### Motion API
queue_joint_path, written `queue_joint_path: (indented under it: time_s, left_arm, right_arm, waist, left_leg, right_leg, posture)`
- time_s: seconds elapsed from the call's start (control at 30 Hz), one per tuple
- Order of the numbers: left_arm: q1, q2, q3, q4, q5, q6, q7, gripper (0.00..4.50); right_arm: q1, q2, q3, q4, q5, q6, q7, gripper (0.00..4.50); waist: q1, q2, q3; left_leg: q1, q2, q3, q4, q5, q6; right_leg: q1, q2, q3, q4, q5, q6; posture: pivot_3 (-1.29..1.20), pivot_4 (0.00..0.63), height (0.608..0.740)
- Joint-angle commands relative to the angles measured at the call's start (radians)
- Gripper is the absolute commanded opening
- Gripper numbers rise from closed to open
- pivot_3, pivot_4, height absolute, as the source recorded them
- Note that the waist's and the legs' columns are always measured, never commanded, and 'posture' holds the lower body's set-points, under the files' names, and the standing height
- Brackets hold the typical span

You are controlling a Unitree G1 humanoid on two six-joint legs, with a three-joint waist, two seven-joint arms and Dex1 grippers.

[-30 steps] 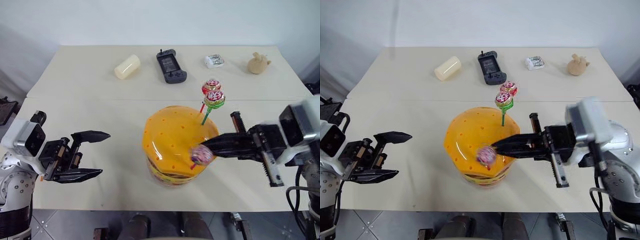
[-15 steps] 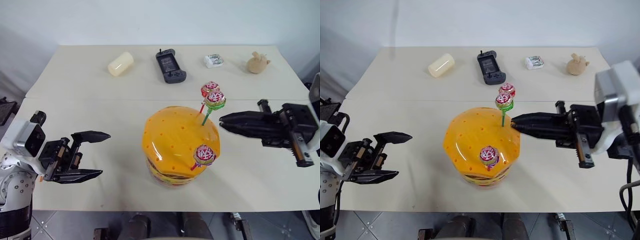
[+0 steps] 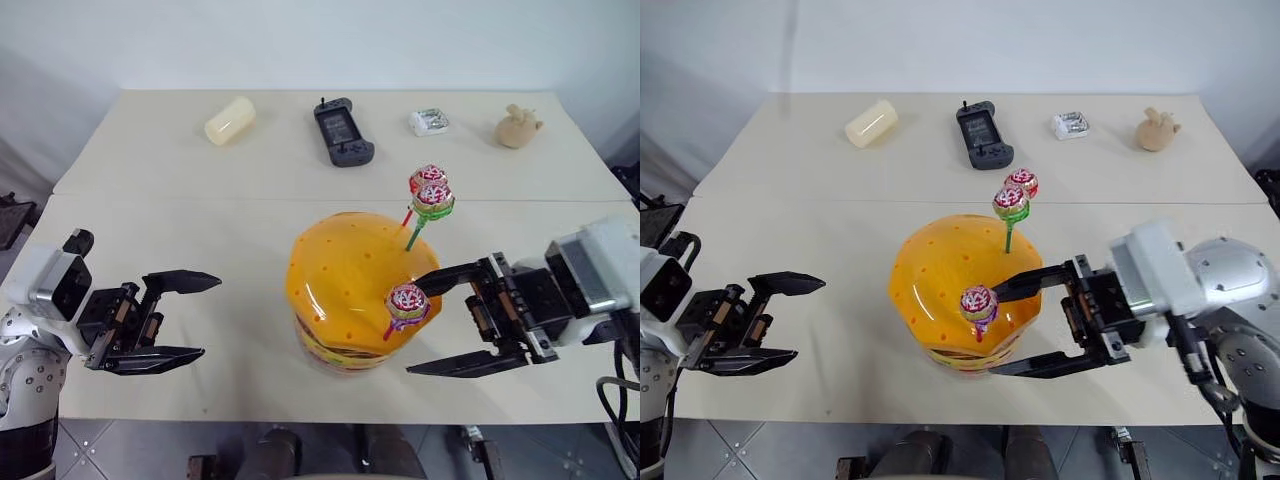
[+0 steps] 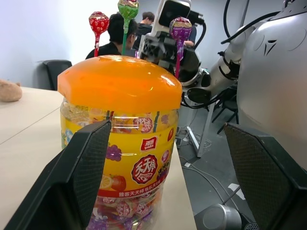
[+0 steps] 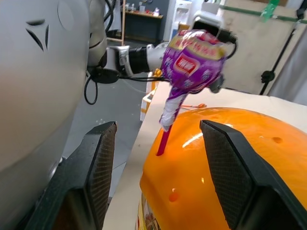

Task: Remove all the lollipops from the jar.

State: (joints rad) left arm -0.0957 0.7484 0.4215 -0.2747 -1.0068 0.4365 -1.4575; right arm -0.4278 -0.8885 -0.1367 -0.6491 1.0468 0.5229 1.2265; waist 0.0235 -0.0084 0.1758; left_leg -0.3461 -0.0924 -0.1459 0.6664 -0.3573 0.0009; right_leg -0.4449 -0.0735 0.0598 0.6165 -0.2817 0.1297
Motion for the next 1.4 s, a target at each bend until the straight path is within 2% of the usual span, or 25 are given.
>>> queue_joint_path:
  time_s: [0.03,0.13,0.3,0.37,0.5,0.6,0.73,0.83,0.9,1.0,1.1,1.2,1.33,1.4]
  left_arm:
    - [-0.008,0.009,0.004,-0.038,-0.006,-0.017,-0.013,4.0]
    - [-0.007,-0.006,0.012,-0.051,-0.002,-0.038,-0.006,4.0]
    - [0.023,-0.02,0.036,-0.049,-0.009,-0.048,0.012,4.0]
    - [0.03,-0.028,0.04,-0.052,-0.018,-0.047,0.024,4.0]
    - [0.043,-0.037,0.035,-0.05,-0.01,-0.058,0.025,4.0]
    - [0.037,-0.035,0.035,-0.058,-0.016,-0.055,0.038,4.0]
    - [0.028,-0.047,0.034,-0.069,-0.01,-0.078,0.042,4.0]
    - [-0.001,-0.05,0.035,-0.094,-0.016,-0.094,0.059,4.0]
    - [-0.016,-0.043,0.039,-0.114,-0.017,-0.101,0.07,4.0]
    - [-0.015,-0.017,0.037,-0.141,-0.003,-0.106,0.054,4.0]
    - [-0.003,0.029,0.025,-0.158,0.007,-0.087,0.028,4.0]
    - [0.006,0.06,0.001,-0.165,0.03,-0.089,0.008,4.0]
    - [0.014,0.07,-0.015,-0.185,0.033,-0.084,0.017,4.0]
    - [0.02,0.072,-0.014,-0.195,0.023,-0.071,0.029,4.0]
  right_arm:
    - [-0.023,0.021,0.008,-0.025,0.019,-0.011,0.0,2.89]
    - [-0.029,0.043,0.009,-0.018,0.034,-0.009,-0.008,2.28]
    - [-0.045,0.068,-0.012,0.006,0.07,-0.003,-0.025,0.59]
    - [-0.065,0.083,-0.036,0.025,0.153,0.023,-0.069,0.02]
    - [-0.105,0.079,-0.075,0.051,0.253,0.054,-0.113,0.02]
    - [-0.125,0.049,-0.159,0.09,0.4,0.1,-0.249,0.02]
    - [-0.074,-0.04,-0.288,0.14,0.37,0.132,-0.272,0.02]
    - [0.085,-0.149,-0.453,0.221,0.276,0.191,-0.241,0.02]
    - [0.232,-0.191,-0.544,0.271,0.156,0.19,-0.17,0.02]
    - [0.418,-0.203,-0.594,0.325,-0.013,0.141,-0.085,0.02]
    - [0.553,-0.202,-0.538,0.393,-0.232,0.051,-0.096,0.02]
    - [0.614,-0.209,-0.444,0.487,-0.441,-0.038,-0.156,0.02]
    - [0.623,-0.182,-0.352,0.612,-0.573,-0.13,-0.168,0.02]
    - [0.614,-0.167,-0.331,0.65,-0.587,-0.126,-0.169,0.02]
  waist:
    - [0.0,0.0,0.0]
    - [0.0,0.0,0.0]
    - [0.0,0.0,0.0]
    - [0.0,0.0,0.0]
    - [0.001,0.0,0.0]
    - [0.001,0.0,0.0]
    - [0.005,0.0,0.0]
    - [0.011,0.0,0.0]
    - [0.019,0.0,0.0]
    - [0.026,0.0,0.0]
    - [0.022,0.0,0.0]
    - [0.019,0.001,0.0]
    - [0.011,0.001,0.0]
    - [0.004,0.001,0.0]
  left_leg:
    - [0.0,0.0,0.0,0.0,0.0,0.0]
    - [0.0,0.0,0.0,0.0,0.0,0.0]
    - [-0.001,0.0,0.0,0.0,0.0,0.0]
    - [-0.001,0.0,0.0,0.0,0.0,0.0]
    - [0.0,0.0,0.0,0.0,0.0,0.0]
    - [-0.001,0.0,0.0,0.0,0.0,0.0]
    - [-0.001,0.0,-0.001,0.0,0.0,0.0]
    - [-0.004,0.0,-0.003,0.0,-0.001,0.001]
    - [-0.005,0.0,-0.003,0.001,-0.001,0.002]
    - [-0.005,0.0,-0.001,0.001,-0.001,0.003]
    - [-0.004,0.0,0.004,0.001,-0.001,0.003]
    - [-0.002,0.0,0.007,0.001,-0.001,0.002]
    - [0.002,0.0,0.01,0.001,0.001,0.002]
    - [0.003,0.0,0.01,0.001,0.001,0.002]
  right_leg:
    - [0.0,0.0,0.0,0.0,0.0,0.0]
    - [0.0,0.0,0.0,-0.001,0.0,0.0]
    - [0.0,0.0,0.0,-0.002,0.0,0.0]
    - [0.0,0.0,0.0,-0.002,0.0,0.0]
    - [0.0,0.0,0.0,-0.001,0.0,0.0]
    - [0.0,0.0,0.0,-0.001,0.0,0.0]
    - [0.0,0.0,-0.001,-0.003,0.0,0.0]
    - [0.0,0.0,-0.003,-0.005,0.0,0.0]
    - [-0.001,-0.001,-0.003,-0.005,0.0,0.0]
    - [-0.001,-0.001,-0.003,-0.005,0.001,0.0]
    - [-0.003,-0.001,-0.001,-0.004,0.001,0.001]
    - [-0.002,0.0,0.001,-0.003,0.003,0.001]
    - [0.001,0.0,0.003,-0.002,0.005,0.0]
    - [0.001,0.0,0.003,-0.001,0.005,0.0]
  posture:
    - [0.0,0.15,0.74]
    - [0.0,0.15,0.74]
    - [0.0,0.15,0.74]
    - [0.0,0.15,0.74]
    - [0.0,0.15,0.74]
    - [0.0,0.15,0.74]
    - [0.0,0.15,0.74]
    - [0.0,0.15,0.74]
    - [0.0,0.15,0.74]
    - [0.0,0.15,0.74]
    - [0.0,0.15,0.74]
    - [0.0,0.15,0.74]
    - [0.0,0.15,0.74]
    - [0.0,0.15,0.74]
